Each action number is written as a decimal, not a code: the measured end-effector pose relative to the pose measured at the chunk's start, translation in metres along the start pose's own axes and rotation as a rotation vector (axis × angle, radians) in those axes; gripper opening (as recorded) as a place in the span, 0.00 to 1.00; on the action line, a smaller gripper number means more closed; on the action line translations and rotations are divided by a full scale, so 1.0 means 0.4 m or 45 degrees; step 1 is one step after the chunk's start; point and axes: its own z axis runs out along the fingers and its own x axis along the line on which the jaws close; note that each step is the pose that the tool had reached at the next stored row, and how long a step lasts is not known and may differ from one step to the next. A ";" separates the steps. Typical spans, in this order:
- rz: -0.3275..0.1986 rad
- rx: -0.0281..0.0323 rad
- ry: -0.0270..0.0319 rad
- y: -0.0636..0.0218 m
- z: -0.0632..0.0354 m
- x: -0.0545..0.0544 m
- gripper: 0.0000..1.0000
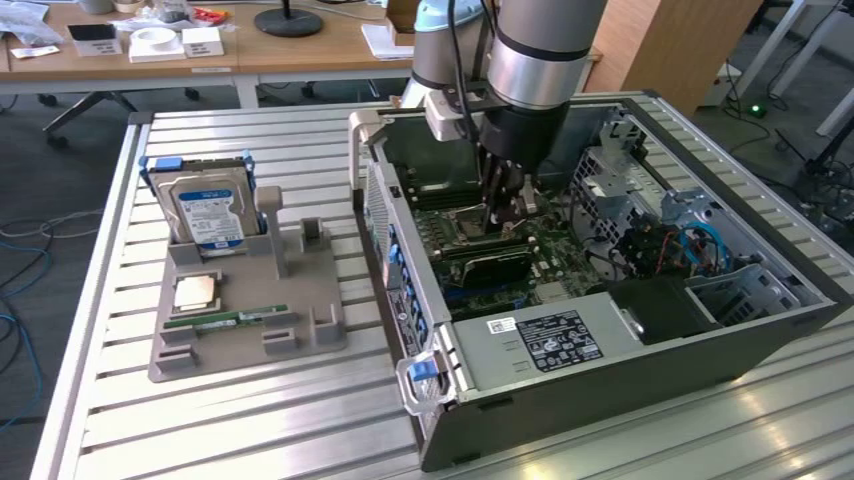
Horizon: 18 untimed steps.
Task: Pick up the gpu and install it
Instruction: 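Press down on the gpu until it lock into place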
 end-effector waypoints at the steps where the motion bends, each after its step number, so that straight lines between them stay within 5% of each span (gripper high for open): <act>1: 0.000 0.0001 -0.0001 0.000 0.000 0.000 0.11; 18: 0.000 0.0002 -0.0003 0.000 0.011 0.000 0.11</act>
